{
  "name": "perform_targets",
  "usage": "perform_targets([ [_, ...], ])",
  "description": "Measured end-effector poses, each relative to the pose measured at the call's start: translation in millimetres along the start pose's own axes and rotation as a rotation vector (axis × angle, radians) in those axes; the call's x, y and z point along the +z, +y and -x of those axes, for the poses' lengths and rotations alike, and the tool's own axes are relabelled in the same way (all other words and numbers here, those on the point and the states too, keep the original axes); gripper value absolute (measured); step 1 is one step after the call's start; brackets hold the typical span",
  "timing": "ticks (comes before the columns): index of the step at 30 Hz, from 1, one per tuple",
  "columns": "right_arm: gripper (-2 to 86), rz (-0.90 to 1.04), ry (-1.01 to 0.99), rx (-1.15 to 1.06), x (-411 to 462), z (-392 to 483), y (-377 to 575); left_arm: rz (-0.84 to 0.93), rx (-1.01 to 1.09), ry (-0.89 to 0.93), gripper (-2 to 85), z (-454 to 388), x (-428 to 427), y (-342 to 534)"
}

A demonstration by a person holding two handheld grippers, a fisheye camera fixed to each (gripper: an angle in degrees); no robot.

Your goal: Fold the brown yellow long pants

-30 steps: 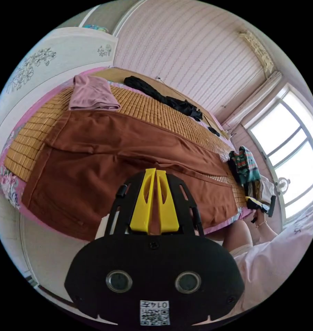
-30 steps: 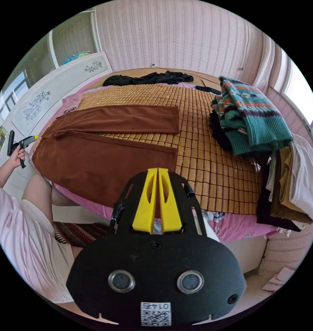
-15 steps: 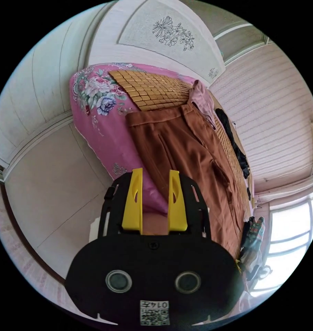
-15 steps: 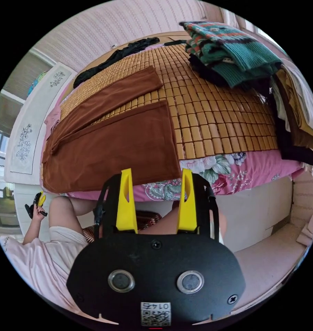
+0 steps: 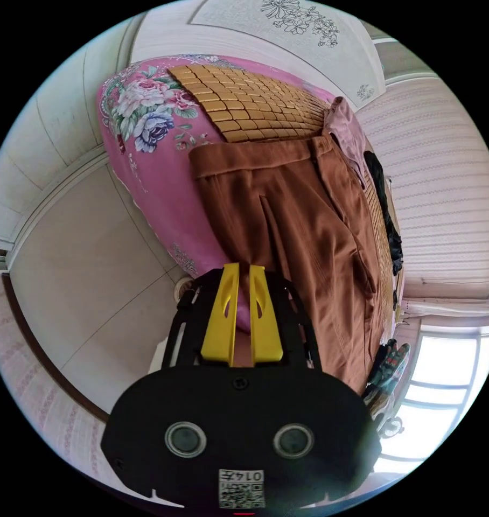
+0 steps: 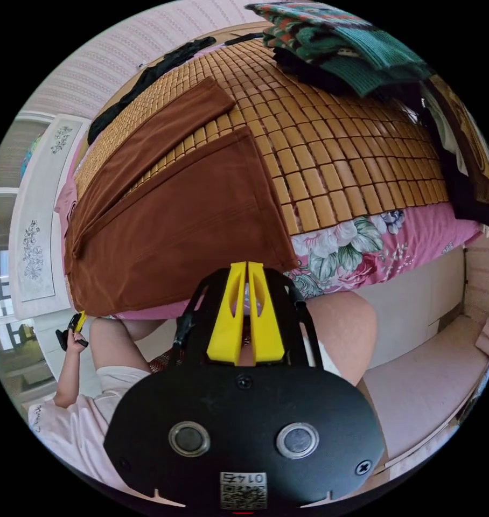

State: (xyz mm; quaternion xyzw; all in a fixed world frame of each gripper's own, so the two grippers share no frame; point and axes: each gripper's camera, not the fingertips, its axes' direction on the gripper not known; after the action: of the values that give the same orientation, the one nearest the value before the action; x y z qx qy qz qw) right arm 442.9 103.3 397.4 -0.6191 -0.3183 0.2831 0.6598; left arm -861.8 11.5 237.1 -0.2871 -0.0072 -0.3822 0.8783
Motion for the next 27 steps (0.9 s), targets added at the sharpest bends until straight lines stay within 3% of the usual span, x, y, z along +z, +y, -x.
perform_targets([
  [5, 3.2, -0.119, 0.137, -0.034, -20.5, 3.7, 6.0, -0.013, 0.032, 0.007, -0.9, 4.8, -9.7, -1.5],
  [9, 13.1, -0.065, 0.153, -0.024, -13.0, -9.7, 1.3, -0.038, 0.044, 0.042, -1.0, 11.7, -17.4, 1.8],
  [15, 8.8, -0.003, 0.15, -0.041, -7.2, -11.5, -0.1, -0.039, 0.04, 0.022, -1.0, 11.4, -23.1, 3.3],
  [18, 5.6, -0.023, 0.051, -0.084, -21.4, -11.4, 3.3, -0.047, 0.06, 0.027, -1.0, 7.5, -30.6, 4.8],
  [27, 3.3, -0.286, -0.082, -0.293, -133.6, 16.6, -33.0, -0.189, 0.325, 0.181, -0.9, -73.4, -102.5, -19.3],
])
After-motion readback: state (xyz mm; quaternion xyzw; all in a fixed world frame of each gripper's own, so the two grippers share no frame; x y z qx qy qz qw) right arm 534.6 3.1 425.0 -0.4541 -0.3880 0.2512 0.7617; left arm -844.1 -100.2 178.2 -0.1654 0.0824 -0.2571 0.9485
